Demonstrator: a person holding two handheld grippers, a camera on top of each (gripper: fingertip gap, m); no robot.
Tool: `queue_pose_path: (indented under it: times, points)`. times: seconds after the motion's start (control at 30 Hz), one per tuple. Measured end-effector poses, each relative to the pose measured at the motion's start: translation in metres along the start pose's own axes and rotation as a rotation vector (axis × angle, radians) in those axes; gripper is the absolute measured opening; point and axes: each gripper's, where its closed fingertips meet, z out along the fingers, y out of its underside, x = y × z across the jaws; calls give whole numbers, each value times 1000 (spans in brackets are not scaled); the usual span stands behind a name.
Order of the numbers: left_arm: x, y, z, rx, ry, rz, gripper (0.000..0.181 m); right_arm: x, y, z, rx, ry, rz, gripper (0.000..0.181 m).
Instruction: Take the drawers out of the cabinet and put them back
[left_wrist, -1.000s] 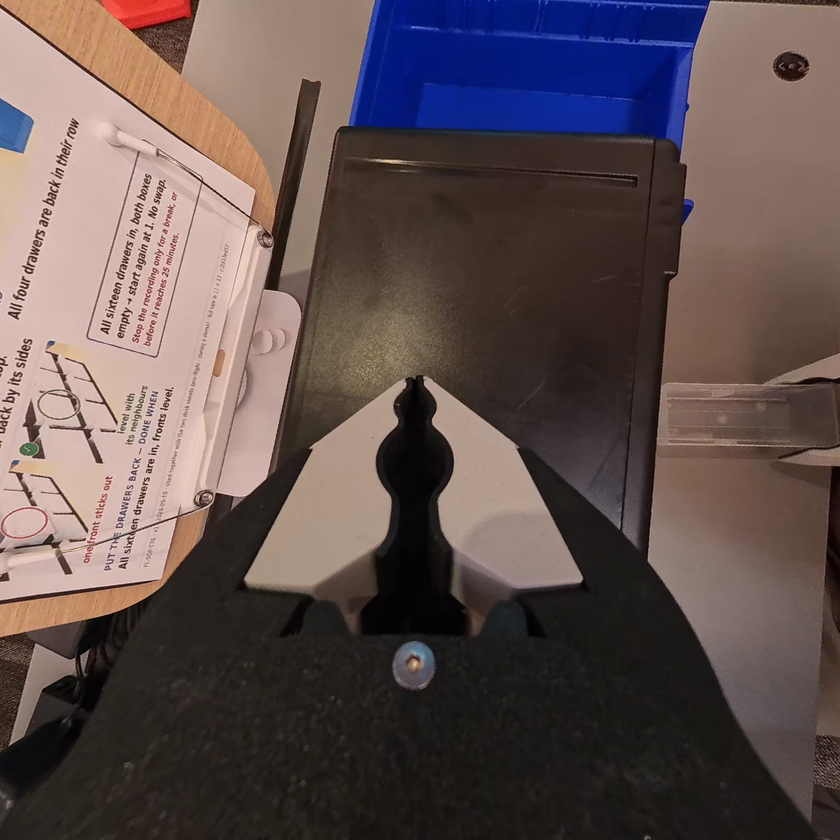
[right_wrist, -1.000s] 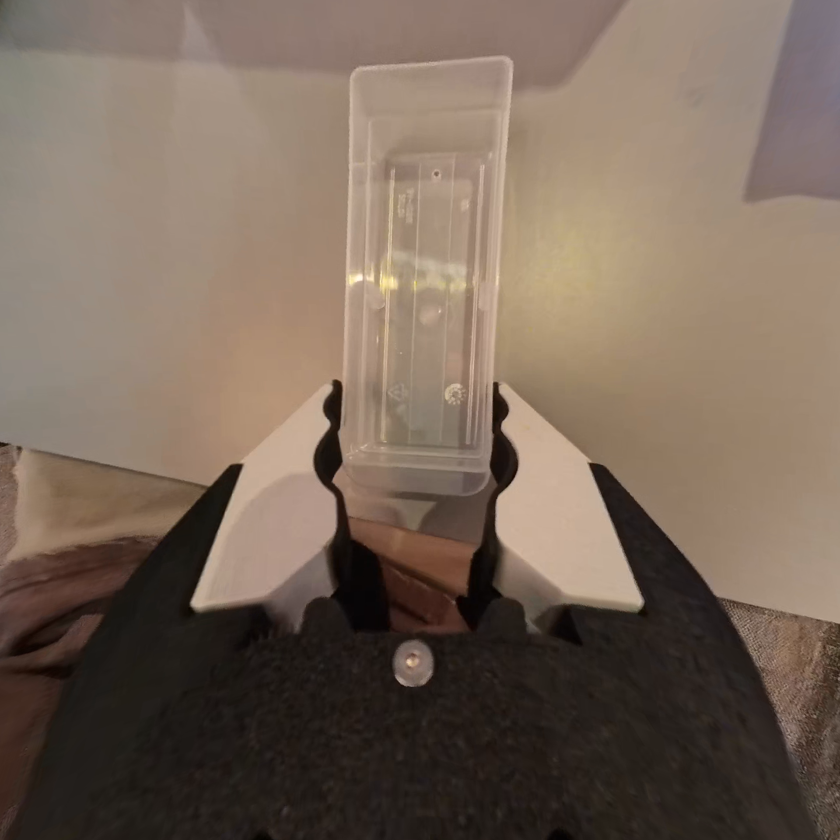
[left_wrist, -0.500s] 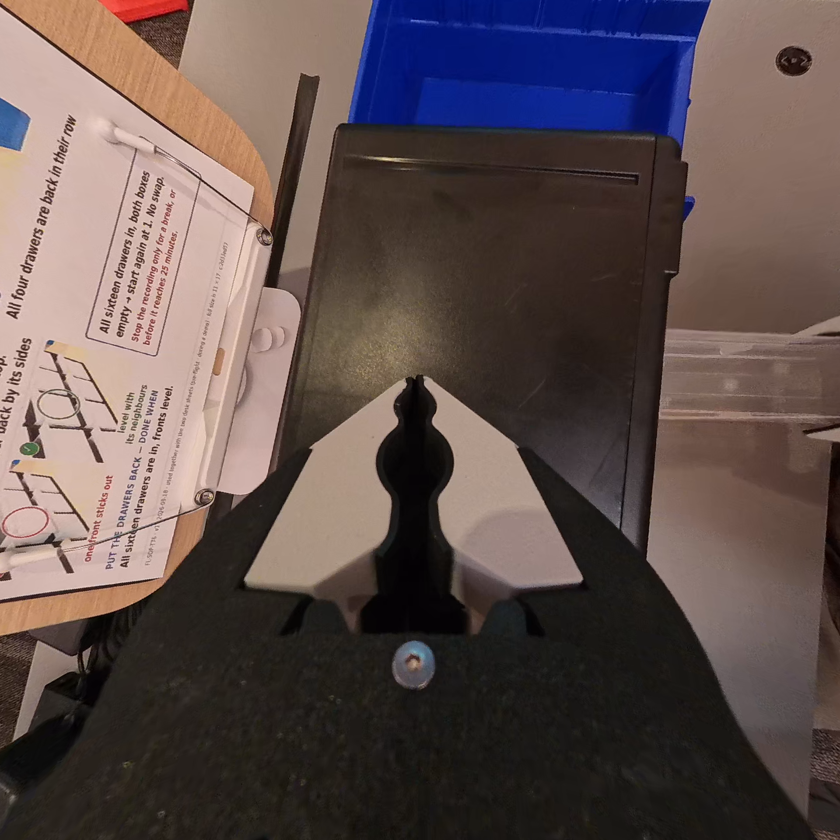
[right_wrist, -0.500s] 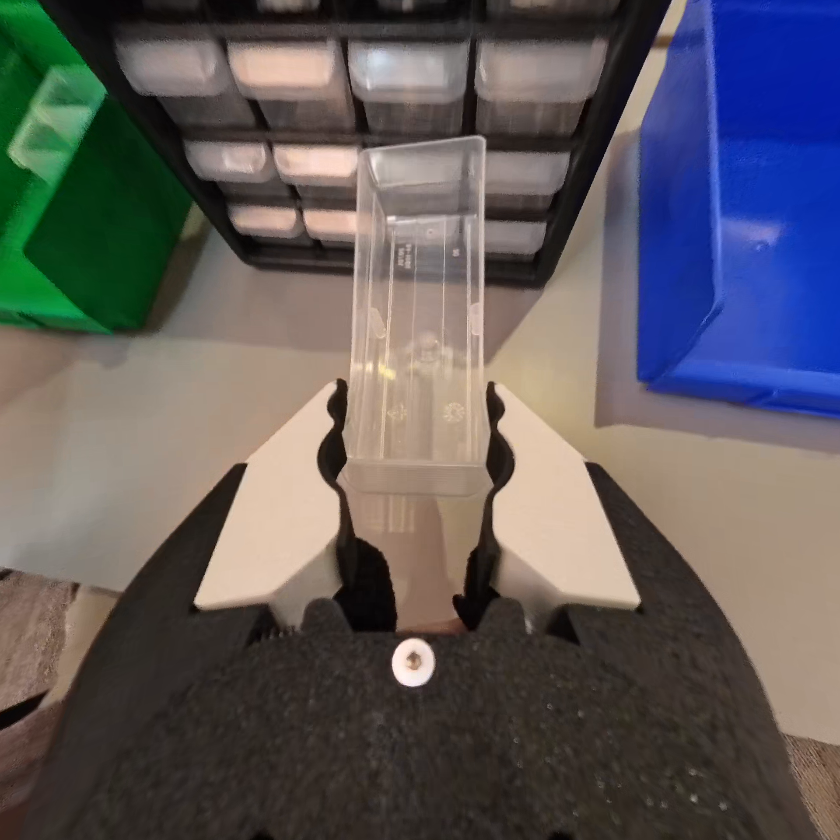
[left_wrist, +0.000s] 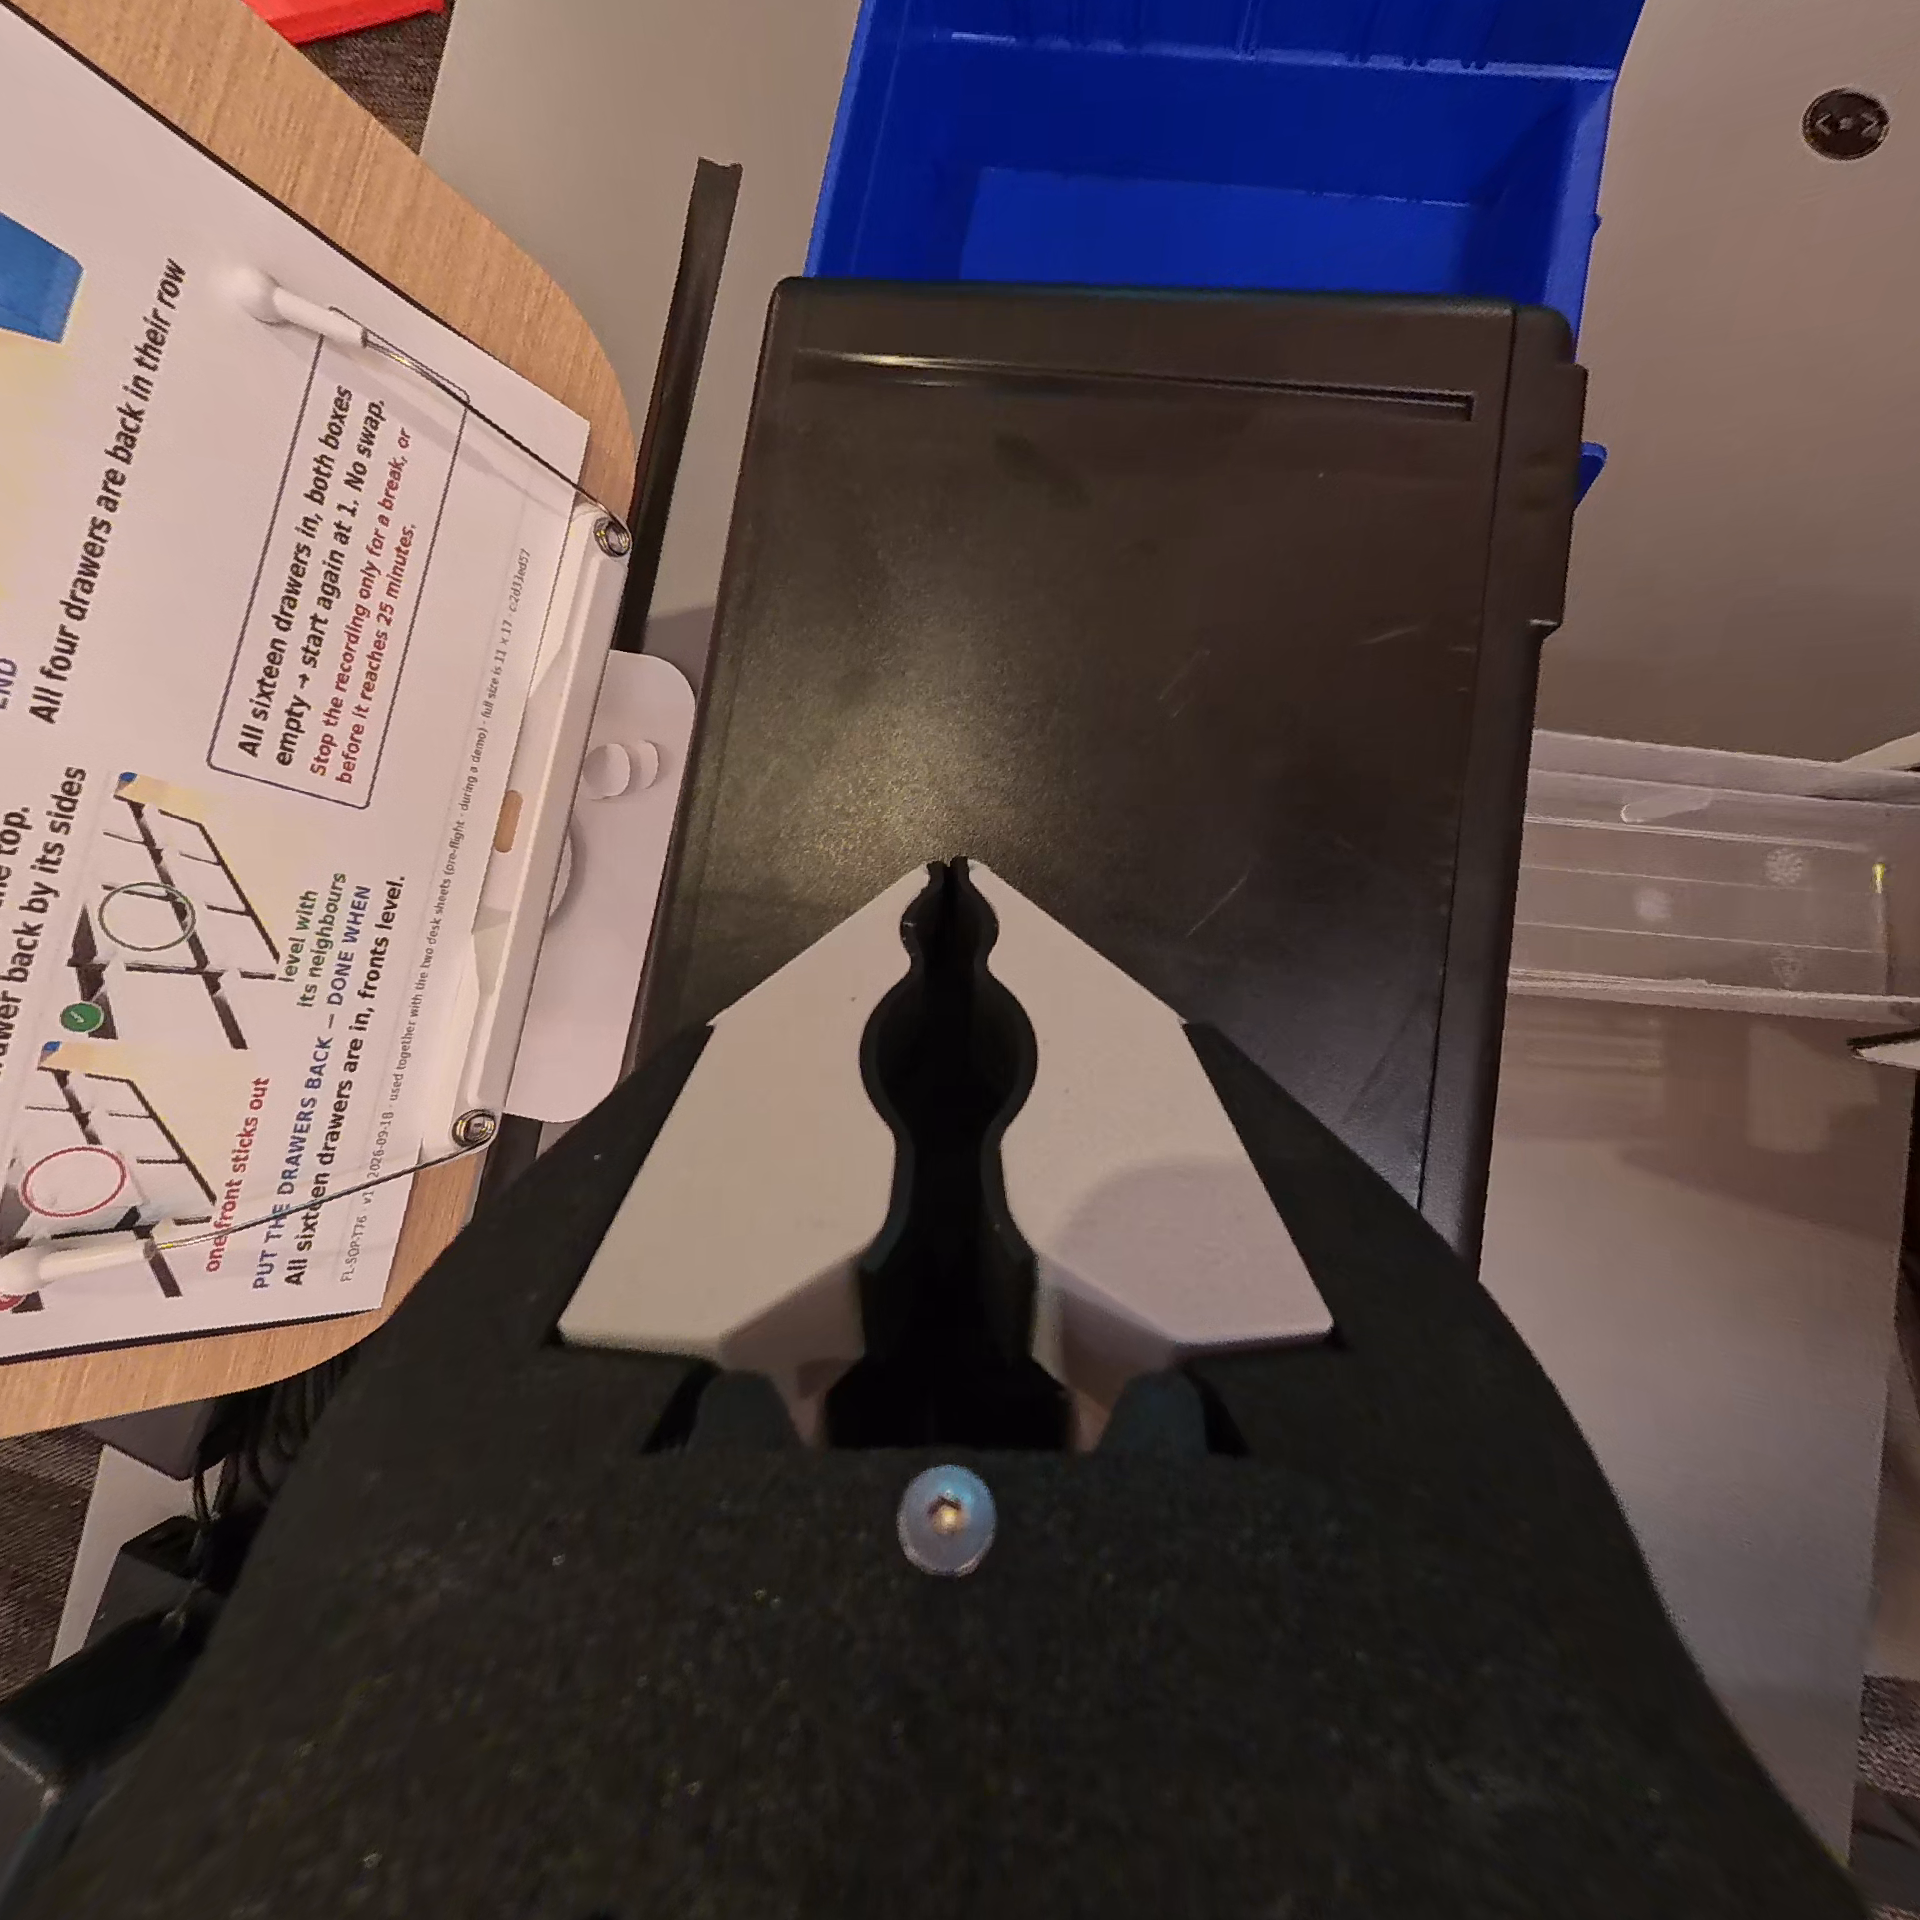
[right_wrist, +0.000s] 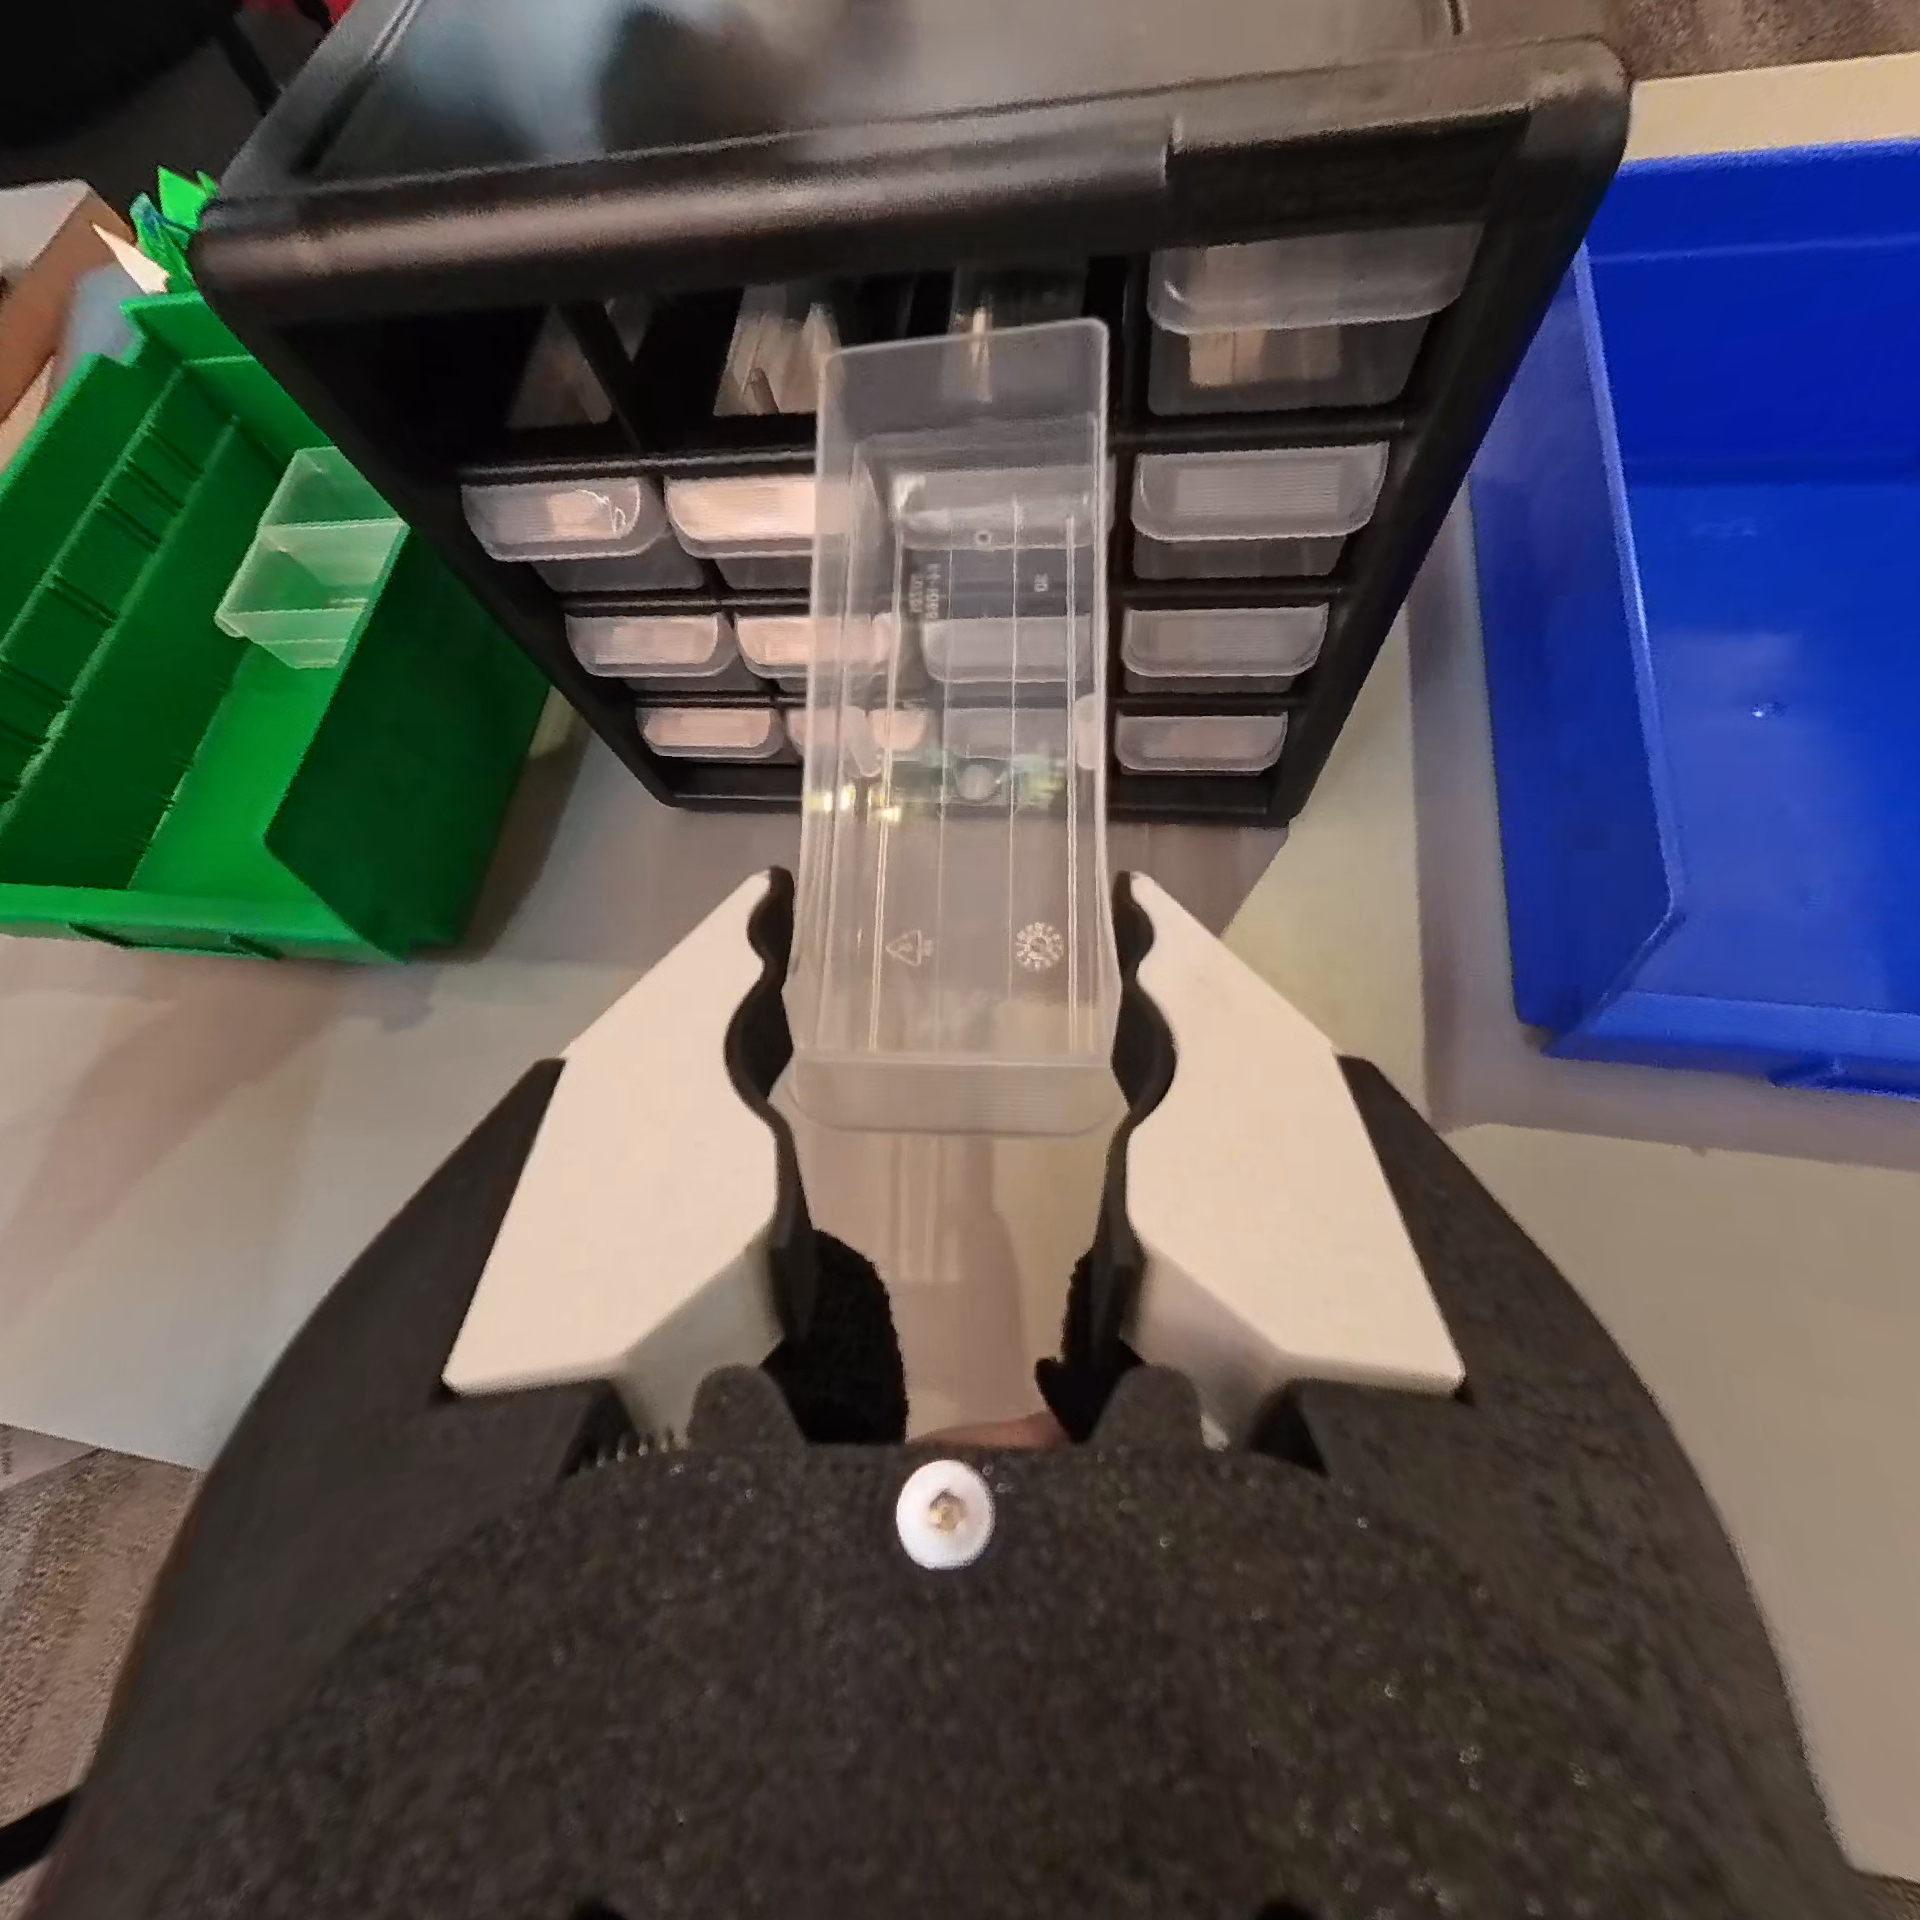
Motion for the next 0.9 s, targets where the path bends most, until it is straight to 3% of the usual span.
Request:
queue_pose_path:
  times: [0.6, 0.9]
  points:
    - [0, 0, 0, 9, -5, 0, 0, 2, -15, 4, -8, -50, 103, 62]
    - [0, 0, 0, 3, -11, 5, 0, -2, -15, 4, -82, -16, 86, 62]
